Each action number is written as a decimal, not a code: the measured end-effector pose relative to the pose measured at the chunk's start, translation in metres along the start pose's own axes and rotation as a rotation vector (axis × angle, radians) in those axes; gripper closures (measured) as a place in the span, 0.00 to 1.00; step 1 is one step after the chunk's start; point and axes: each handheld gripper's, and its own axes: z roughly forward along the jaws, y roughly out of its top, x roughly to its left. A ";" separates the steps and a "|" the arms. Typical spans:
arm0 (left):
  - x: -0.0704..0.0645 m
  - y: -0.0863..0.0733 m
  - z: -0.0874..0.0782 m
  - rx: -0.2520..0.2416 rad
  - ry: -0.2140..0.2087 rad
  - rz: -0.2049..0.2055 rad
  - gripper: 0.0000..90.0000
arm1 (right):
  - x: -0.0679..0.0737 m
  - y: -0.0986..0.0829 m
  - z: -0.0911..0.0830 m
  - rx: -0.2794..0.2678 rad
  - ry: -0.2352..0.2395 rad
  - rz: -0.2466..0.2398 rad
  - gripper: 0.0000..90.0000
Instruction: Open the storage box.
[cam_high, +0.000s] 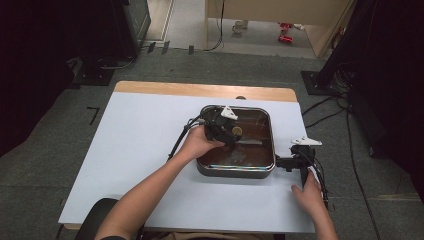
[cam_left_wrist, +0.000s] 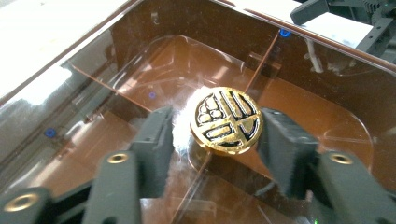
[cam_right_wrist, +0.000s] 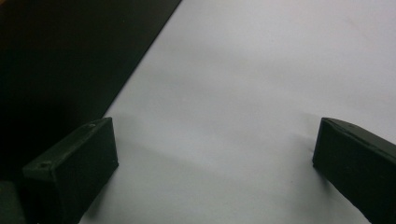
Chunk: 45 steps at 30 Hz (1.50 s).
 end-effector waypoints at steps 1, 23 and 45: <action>-0.001 0.000 0.001 -0.006 0.004 0.009 0.57 | 0.000 0.000 0.000 0.000 0.000 0.000 0.00; -0.004 0.004 -0.007 -0.031 -0.005 0.013 0.65 | 0.000 0.000 0.000 0.001 0.000 -0.002 0.00; -0.005 0.017 -0.063 -0.094 0.004 0.010 0.66 | 0.000 0.000 0.000 0.002 0.000 -0.001 0.00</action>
